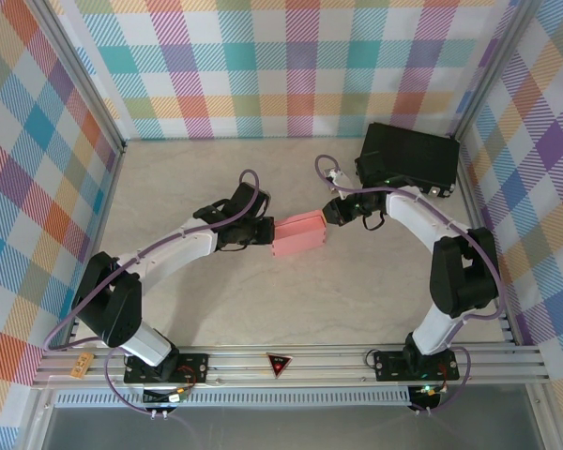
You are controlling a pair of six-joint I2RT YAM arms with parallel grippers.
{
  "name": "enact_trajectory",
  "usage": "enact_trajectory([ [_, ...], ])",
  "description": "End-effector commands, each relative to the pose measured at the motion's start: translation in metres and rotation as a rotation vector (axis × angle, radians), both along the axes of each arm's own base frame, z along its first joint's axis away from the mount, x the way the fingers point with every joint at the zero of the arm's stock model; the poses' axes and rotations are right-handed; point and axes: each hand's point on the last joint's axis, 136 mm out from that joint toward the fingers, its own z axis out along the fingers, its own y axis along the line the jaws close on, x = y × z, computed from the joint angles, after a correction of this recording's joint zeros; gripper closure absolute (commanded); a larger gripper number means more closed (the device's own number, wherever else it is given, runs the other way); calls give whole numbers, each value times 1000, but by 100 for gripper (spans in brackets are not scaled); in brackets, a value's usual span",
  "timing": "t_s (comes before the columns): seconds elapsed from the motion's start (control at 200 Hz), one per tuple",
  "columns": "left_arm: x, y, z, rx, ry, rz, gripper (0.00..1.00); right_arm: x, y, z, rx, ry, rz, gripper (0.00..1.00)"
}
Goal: Fold the paper box
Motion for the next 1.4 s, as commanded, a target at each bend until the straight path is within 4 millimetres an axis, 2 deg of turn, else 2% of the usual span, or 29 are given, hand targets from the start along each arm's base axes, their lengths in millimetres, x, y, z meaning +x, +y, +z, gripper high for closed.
enact_trajectory([
  [0.0, 3, -4, 1, -26, 18, -3, 89, -5, 9, 3, 22, 36, 23, 86],
  [0.455, 2, -5, -2, -23, 28, -8, 89, -6, 8, 2, -1, 39, 18, 83],
  [0.745, 3, -6, 2, -33, 22, -8, 83, -8, 10, 5, -5, 45, 25, 81],
  [1.125, 4, -6, 0, -31, 24, 3, 83, -9, 10, 2, -26, 66, 20, 79],
  [1.395, 4, -2, 1, -19, 19, 14, 79, -7, 1, -6, -85, 61, -6, 75],
])
